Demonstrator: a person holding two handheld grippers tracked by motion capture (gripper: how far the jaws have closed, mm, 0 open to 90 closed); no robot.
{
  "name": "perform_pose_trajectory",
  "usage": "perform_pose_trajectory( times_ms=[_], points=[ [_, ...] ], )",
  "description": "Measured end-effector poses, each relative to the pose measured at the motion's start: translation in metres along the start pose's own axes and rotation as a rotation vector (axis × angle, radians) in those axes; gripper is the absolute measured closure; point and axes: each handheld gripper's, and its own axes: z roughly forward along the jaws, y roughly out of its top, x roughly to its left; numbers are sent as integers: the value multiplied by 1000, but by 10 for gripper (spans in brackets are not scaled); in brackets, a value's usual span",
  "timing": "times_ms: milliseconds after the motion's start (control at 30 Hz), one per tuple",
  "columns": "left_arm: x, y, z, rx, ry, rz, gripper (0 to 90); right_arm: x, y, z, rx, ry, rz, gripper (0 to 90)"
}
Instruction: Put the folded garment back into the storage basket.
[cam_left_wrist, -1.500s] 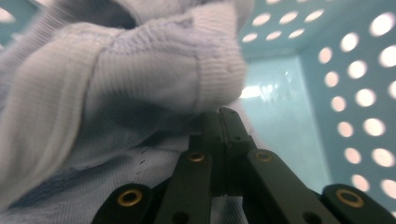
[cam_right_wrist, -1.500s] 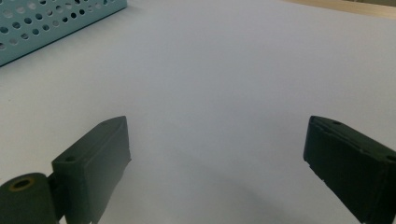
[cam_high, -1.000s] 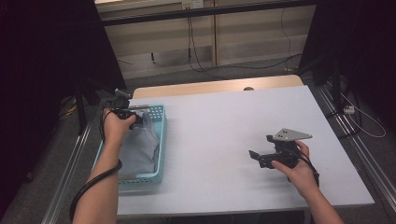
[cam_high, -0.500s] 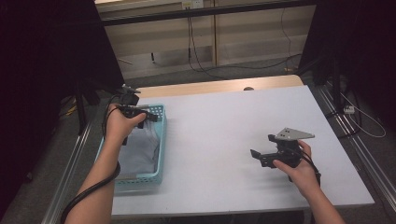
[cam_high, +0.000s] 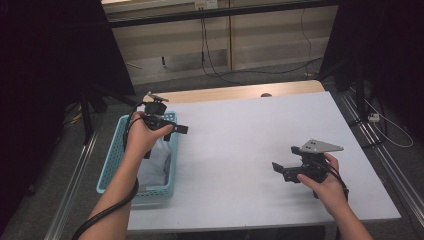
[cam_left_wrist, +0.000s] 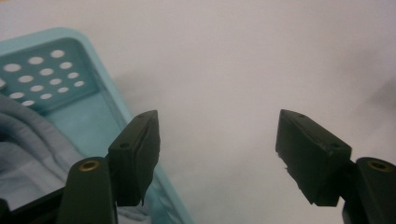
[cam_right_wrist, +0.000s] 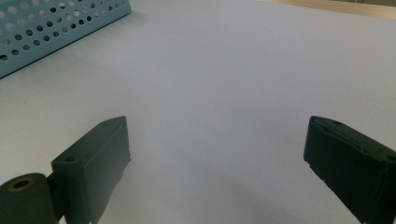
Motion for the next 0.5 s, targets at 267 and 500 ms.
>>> perform_pose_trajectory(
  times_ms=[267,500],
  points=[
    [-19,-2,5,4,-36,50,292,-1,-4,-5,8,2,-1,65],
    [-29,-4,11,19,-68,79,261,1,-5,-7,15,13,-6,66]
  ],
)
